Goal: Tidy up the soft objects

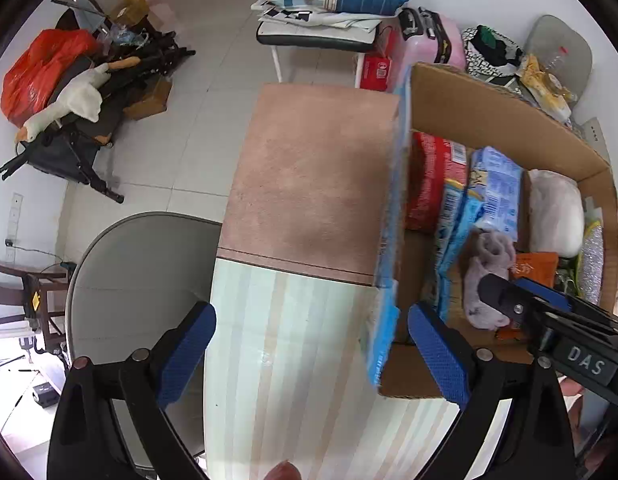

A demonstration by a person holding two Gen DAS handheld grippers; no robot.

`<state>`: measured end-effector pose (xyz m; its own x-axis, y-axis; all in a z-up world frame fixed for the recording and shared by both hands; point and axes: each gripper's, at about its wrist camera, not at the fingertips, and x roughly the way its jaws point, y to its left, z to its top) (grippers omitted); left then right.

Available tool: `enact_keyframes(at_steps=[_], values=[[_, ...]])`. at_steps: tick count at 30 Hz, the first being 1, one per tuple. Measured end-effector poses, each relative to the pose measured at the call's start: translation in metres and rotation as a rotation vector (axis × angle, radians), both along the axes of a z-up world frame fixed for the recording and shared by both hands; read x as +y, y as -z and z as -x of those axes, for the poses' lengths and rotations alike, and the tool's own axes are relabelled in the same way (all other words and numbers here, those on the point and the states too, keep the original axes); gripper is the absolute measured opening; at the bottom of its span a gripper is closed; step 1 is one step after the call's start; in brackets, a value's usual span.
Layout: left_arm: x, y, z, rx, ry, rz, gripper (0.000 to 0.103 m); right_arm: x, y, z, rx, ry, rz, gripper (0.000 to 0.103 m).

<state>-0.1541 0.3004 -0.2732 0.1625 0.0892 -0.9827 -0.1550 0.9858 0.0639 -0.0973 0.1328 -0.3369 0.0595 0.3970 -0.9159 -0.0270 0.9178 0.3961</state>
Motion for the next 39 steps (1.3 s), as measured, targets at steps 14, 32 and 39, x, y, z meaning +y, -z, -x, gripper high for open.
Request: enact_keyframes(at_steps=[14,32,39], values=[[-0.074,-0.027,0.021,-0.063,0.108,0.076,0.099,-0.089,-0.061,0.058,-0.12,0.051,0.295,0.086],[-0.123,-0.08,0.043,-0.166,0.163,0.062,0.099,-0.141,-0.132,0.101,-0.255,0.126,0.424,0.103],[-0.136,-0.135,0.092,-0.267,0.199,0.054,0.099,-0.15,-0.197,0.156,-0.368,0.146,0.425,0.103]])
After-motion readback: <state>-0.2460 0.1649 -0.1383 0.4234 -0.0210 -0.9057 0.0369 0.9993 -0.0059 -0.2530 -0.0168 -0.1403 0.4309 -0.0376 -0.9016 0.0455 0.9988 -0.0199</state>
